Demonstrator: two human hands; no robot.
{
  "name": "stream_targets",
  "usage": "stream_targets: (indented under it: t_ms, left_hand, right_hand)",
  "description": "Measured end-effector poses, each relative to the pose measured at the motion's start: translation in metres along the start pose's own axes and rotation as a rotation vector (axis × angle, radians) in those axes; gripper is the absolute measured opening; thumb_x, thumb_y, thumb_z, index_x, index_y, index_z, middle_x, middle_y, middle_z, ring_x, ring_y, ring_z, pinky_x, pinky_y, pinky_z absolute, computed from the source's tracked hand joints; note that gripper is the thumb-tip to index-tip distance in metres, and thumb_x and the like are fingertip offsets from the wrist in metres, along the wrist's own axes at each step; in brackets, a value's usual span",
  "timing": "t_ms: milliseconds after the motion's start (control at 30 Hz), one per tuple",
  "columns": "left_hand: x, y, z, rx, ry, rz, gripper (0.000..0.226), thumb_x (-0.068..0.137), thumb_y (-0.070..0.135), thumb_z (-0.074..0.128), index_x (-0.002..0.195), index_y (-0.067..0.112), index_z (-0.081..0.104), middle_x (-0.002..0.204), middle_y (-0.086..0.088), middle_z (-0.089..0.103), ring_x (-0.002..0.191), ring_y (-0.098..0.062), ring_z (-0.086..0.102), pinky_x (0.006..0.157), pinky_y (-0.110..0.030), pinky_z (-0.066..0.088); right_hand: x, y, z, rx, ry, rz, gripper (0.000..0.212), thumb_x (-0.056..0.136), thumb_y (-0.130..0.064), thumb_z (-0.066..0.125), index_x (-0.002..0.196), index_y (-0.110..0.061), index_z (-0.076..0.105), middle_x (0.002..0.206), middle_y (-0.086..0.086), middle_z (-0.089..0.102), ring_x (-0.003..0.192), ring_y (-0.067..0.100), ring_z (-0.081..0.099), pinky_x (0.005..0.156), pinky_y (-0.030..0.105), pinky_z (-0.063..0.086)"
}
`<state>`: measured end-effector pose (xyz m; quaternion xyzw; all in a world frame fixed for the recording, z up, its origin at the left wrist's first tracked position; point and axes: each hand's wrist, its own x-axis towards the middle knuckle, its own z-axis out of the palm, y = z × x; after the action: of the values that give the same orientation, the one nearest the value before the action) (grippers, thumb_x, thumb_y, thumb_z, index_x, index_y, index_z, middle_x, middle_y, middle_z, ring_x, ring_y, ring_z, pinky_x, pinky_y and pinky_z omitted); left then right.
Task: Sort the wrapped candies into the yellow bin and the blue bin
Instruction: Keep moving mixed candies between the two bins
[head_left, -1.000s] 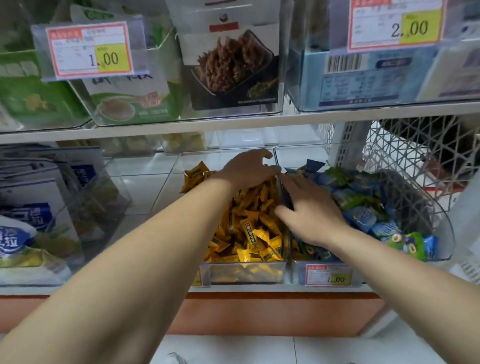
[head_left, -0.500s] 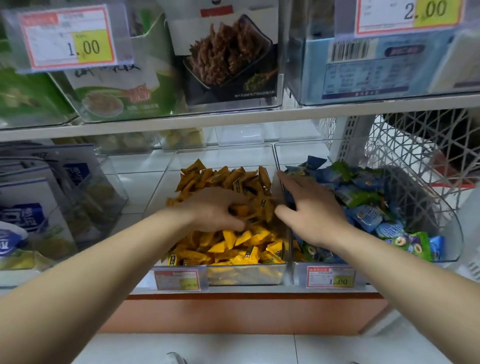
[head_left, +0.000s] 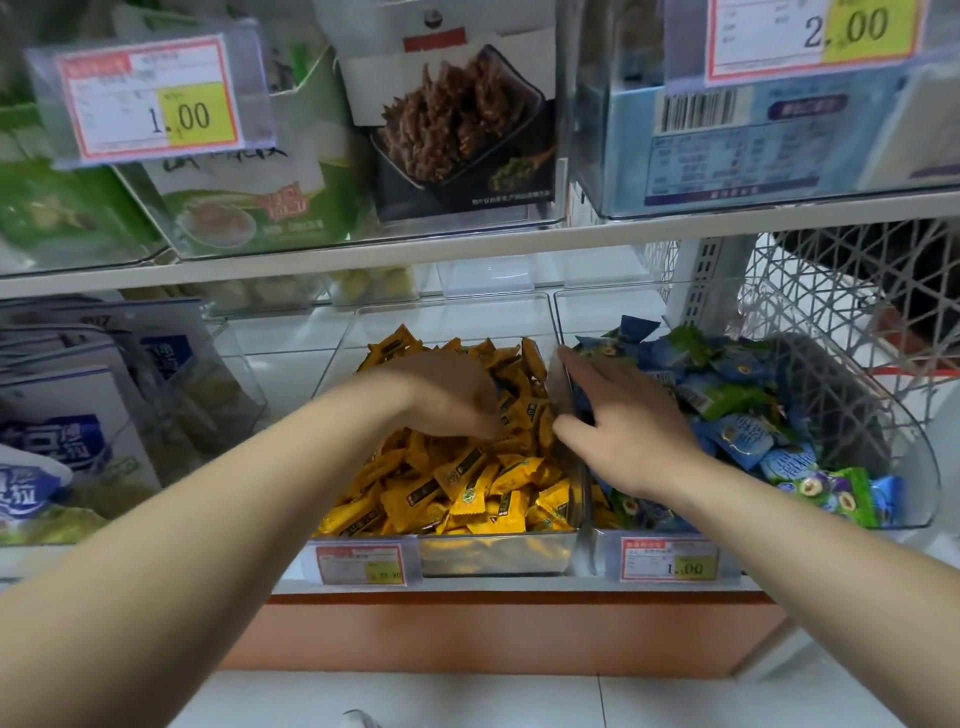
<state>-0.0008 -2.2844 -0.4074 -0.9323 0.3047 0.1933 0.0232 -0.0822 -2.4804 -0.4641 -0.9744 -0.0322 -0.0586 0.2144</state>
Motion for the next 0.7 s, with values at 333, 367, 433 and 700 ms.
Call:
stream_targets:
  t_ms: [333,367,433,700]
  left_hand:
    - [0.070,0.020,0.051,-0.167,0.053,0.006,0.081,0.077,0.071,0.056,0.148,0.037,0.034,0.148,0.000,0.048,0.130,-0.028,0.049,0.104,-0.044,0.044]
    - [0.069,0.018,0.050,-0.150,0.009,-0.005,0.084,0.075,0.073,0.057,0.148,0.039,0.033,0.148,0.001,0.048,0.131,-0.028,0.049,0.104,-0.042,0.043]
    - [0.064,0.015,0.050,-0.132,-0.056,0.009,0.086,0.077,0.066,0.064,0.150,0.039,0.030,0.150,0.001,0.046,0.134,-0.027,0.046,0.102,-0.038,0.040]
    - [0.020,-0.027,0.036,-0.379,0.186,0.046,0.030,0.079,0.039,0.073,0.106,0.048,0.061,0.100,0.016,0.061,0.090,-0.009,0.060,0.069,-0.024,0.044]
  right_hand:
    - [0.001,0.002,0.001,0.010,0.006,0.004,0.085,0.079,-0.060,0.034,0.157,-0.035,0.015,0.158,-0.004,0.032,0.145,0.022,0.026,0.116,0.044,0.028]
    - [0.001,0.001,0.001,0.009,0.004,0.004,0.085,0.078,-0.060,0.034,0.157,-0.035,0.015,0.158,-0.004,0.032,0.145,0.022,0.026,0.116,0.043,0.028]
    - [0.001,0.001,0.000,0.008,0.000,0.004,0.086,0.078,-0.059,0.033,0.157,-0.034,0.015,0.158,-0.003,0.032,0.145,0.022,0.025,0.116,0.043,0.027]
    - [0.000,0.001,0.001,0.008,-0.004,-0.002,0.085,0.078,-0.059,0.033,0.157,-0.034,0.015,0.158,-0.003,0.032,0.145,0.022,0.026,0.116,0.044,0.026]
